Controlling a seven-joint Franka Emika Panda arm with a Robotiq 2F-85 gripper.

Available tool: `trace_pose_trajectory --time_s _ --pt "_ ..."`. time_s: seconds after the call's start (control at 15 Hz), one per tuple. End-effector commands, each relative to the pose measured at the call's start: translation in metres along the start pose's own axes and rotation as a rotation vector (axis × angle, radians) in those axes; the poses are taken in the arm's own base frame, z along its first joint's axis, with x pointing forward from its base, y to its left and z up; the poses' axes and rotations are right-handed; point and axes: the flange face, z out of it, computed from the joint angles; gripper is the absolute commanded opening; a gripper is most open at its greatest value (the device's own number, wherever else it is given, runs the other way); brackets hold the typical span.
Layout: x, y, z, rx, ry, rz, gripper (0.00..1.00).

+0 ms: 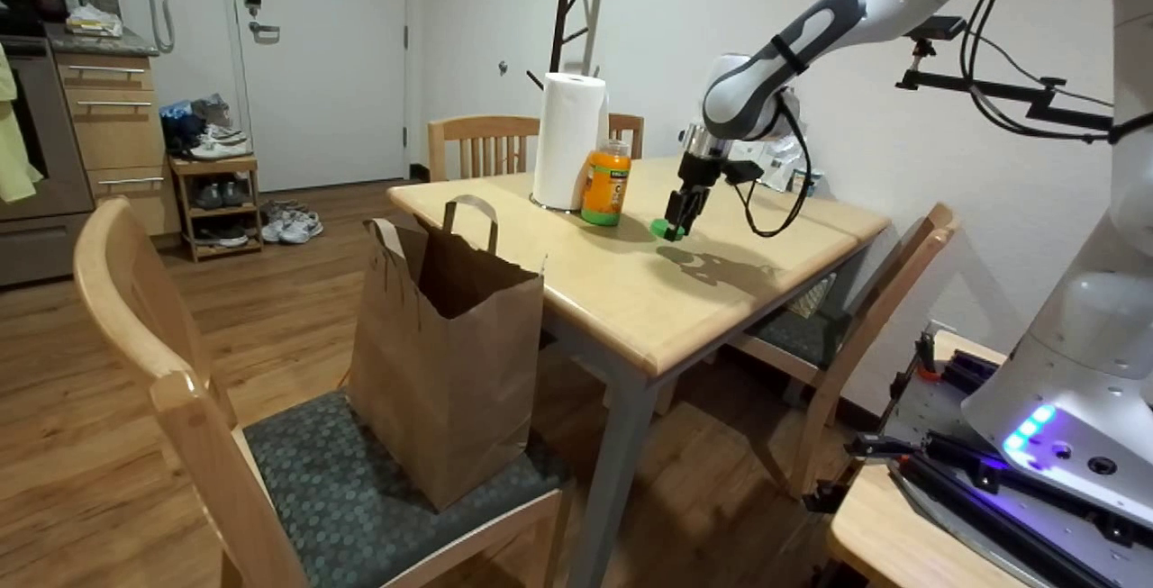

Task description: Put the green lid in the brown paper bag

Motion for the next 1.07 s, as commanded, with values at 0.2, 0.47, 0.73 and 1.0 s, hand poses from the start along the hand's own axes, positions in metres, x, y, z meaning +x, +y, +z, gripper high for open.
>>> trace_pose_trajectory --time_s 0.2,0.47,0.73,1.0 --pt "0.033 -0.074 -0.096 -0.076 0.023 -0.214 0.45" --pt "0.049 -0.155 -0.120 -0.072 0.012 -0.412 0.45" --pt "0.050 -0.236 -0.118 -0.056 -0.035 -0.612 0.45" --pt "0.045 -0.301 -0.108 -0.067 -0.091 -0.805 0.45"
